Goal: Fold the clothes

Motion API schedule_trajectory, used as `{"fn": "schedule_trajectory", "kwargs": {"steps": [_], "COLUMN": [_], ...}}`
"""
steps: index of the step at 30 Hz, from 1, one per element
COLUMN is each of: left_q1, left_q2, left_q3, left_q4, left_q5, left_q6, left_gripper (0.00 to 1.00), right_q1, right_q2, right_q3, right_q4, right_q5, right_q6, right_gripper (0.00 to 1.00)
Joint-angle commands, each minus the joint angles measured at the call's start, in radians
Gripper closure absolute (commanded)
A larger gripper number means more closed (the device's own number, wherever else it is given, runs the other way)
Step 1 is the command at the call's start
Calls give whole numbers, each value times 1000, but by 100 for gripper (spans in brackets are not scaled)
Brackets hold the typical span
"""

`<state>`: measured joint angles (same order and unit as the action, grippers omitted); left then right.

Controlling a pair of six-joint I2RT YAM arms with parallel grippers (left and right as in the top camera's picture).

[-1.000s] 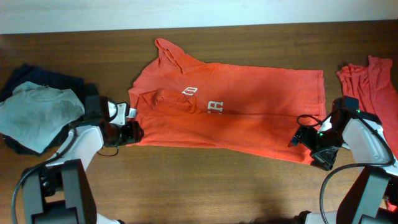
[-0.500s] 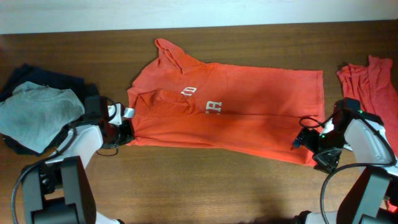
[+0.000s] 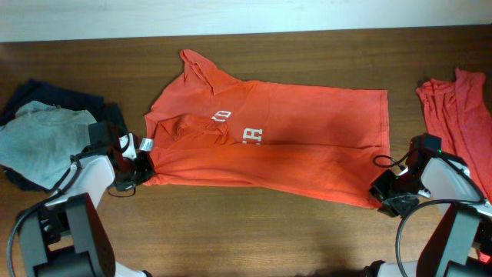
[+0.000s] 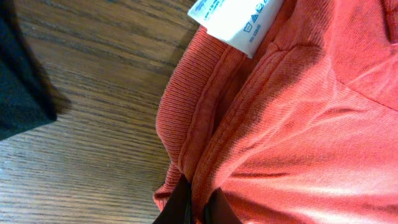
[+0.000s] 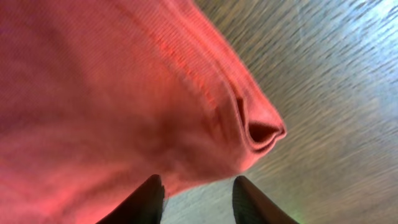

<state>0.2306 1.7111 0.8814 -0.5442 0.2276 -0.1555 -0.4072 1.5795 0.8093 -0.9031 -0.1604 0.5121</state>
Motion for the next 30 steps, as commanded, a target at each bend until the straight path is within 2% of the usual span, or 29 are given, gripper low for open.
{"fn": "schedule_trajectory", "kwargs": {"steps": [1,3,5,12,18,20,21,22,23,26,28,30], "left_q1": [11,11,11,11,11,11,11,11,11,11,10,5], "left_q2": [18,16,9,-76,-132,-132,-134,-141,-154,-192,-225,-246], "left_q3": [-20,-20,-20,-20,-20,-20,-19,-8,10,79,161,241], "left_q4": [-47,-74,-98,-207,-269,-277,-286,-306,-324,-378,-401,-392], "left_q5": [-84,-116,-141,-204,-254,-254,-251,-251,-251,-251,-249,-171], "left_q6": [-13,-13,-13,-13,-13,-13,-16,-16,-16,-15,-8,47], "left_gripper": [99,100,100,100,98,73,51,42,38,34,27,26], "right_q1": [-6,-8,-8,-7,-7,-8,-8,-8,-8,-7,-7,-7], "right_q2": [-2,-2,-2,-2,-2,-2,-2,-2,-4,-11,-14,-14], "right_q3": [-13,-13,-11,-6,35,56,74,106,138,232,329,412], "right_q4": [45,68,71,69,70,50,31,5,-16,-67,-127,-156], "right_q5": [166,246,285,378,381,378,378,378,378,378,357,260], "right_q6": [55,54,54,43,43,43,43,43,43,43,42,-26], "right_gripper": [74,87,96,96,96,95,60,27,21,15,12,11]}}
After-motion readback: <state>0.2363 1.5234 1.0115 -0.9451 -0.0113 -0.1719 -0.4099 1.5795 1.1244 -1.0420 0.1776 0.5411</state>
